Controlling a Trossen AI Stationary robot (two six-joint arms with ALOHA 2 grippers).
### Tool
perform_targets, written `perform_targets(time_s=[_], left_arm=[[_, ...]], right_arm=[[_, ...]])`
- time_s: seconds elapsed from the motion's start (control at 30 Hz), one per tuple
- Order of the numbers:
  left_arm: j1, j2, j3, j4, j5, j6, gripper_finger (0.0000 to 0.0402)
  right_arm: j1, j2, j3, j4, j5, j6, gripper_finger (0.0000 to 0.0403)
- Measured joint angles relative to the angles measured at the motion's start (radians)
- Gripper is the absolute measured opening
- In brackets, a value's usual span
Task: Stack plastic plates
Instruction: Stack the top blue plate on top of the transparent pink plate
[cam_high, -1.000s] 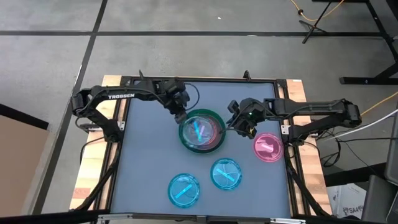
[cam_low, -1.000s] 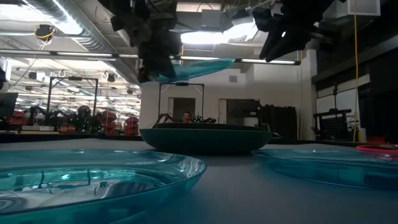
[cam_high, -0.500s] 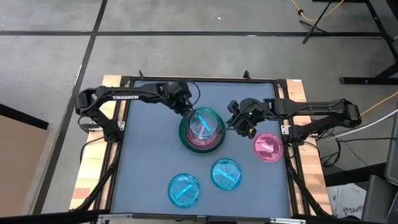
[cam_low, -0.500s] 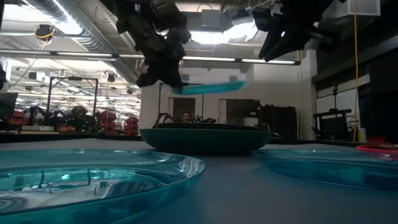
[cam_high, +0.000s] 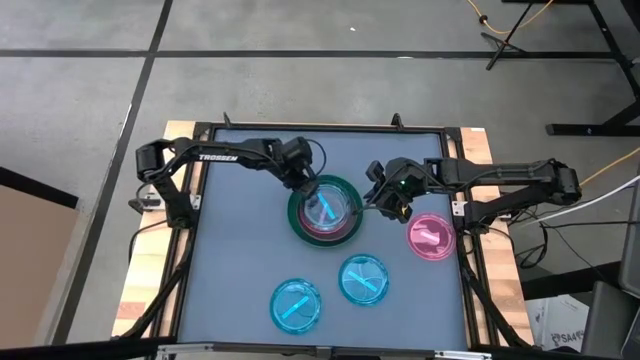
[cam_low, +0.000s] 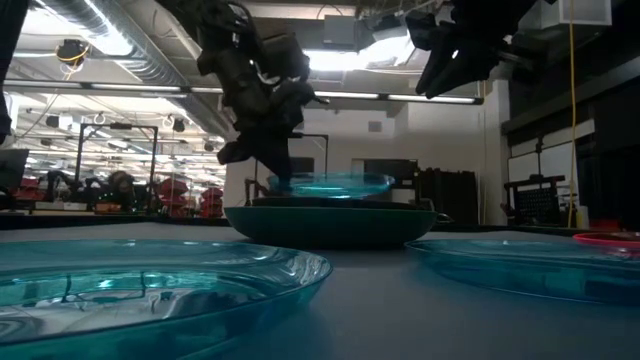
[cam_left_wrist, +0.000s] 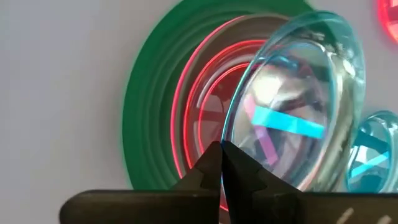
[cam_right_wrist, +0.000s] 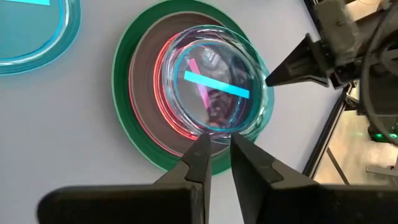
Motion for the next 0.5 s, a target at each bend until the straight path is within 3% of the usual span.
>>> perform_targets(time_s=[0.5], left_arm=[[-0.02, 0.021, -0.001, -0.016, -0.054, 0.0, 0.0]], right_arm=[[0.0, 0.0, 0.0, 0.001, 0.0, 0.0, 0.0051]])
